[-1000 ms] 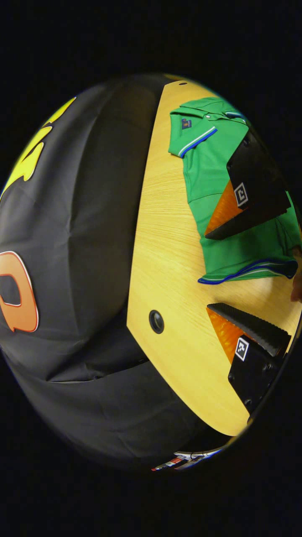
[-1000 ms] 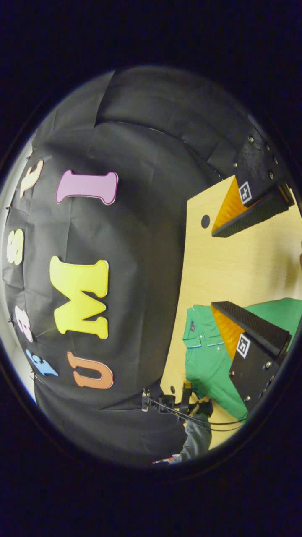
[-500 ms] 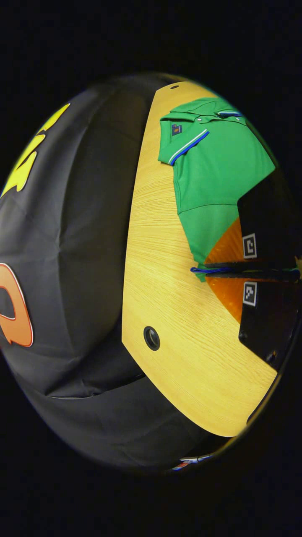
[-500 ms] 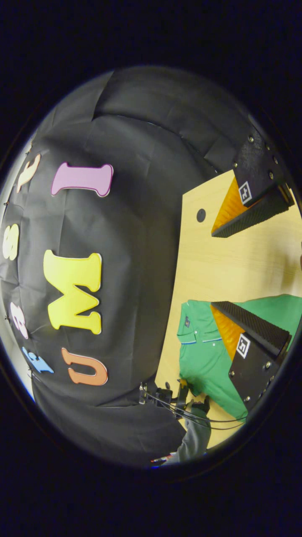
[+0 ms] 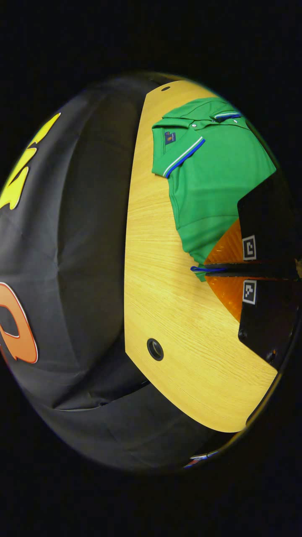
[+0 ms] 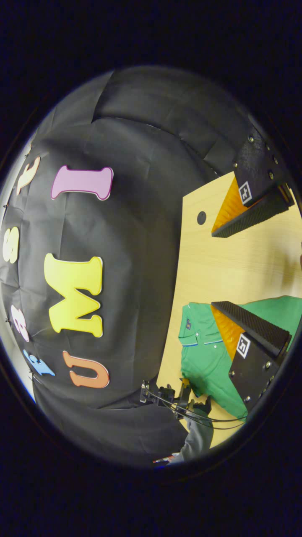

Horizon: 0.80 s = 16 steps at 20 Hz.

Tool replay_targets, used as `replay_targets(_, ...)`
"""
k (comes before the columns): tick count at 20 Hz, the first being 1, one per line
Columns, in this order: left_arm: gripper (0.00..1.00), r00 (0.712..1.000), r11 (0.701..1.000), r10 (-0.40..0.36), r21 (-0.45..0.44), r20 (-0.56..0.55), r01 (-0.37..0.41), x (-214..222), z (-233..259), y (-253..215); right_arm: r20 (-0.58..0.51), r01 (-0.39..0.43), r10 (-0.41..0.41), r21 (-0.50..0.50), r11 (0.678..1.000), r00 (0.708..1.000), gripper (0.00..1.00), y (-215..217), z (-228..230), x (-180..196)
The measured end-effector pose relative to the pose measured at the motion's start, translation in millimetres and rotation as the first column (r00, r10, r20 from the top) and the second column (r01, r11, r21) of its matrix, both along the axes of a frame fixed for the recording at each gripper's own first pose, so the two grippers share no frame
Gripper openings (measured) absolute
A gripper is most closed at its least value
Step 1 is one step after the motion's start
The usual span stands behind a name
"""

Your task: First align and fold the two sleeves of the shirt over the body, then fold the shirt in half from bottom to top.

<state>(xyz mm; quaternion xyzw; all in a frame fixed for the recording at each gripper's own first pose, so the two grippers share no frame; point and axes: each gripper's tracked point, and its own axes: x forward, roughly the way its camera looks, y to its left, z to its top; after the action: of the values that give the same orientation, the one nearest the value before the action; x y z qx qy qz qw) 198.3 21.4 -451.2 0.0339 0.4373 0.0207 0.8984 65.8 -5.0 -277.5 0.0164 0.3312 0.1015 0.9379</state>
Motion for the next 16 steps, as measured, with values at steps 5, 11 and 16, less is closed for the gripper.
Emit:
replay_targets(5, 0.04, 0.994, 0.994, -0.105, -0.037, 0.031, 0.106, -9, 15, -56, -0.021, 0.031, -0.03, 0.014, 0.999, 0.999, 0.95, -2, -3, -6)
replay_targets(11, 0.04, 0.969, 0.968, -0.244, -0.045, 0.049, 0.246, -38, 27, -111, -0.049, 0.069, -0.068, 0.02, 0.997, 0.997, 0.95, -10, -10, -18)
replay_targets(16, 0.03, 0.957, 0.957, -0.281, -0.057, 0.077, 0.286, -54, 39, -137, -0.051, 0.08, -0.079, 0.023, 0.997, 0.996, 0.97, -6, -10, -20)
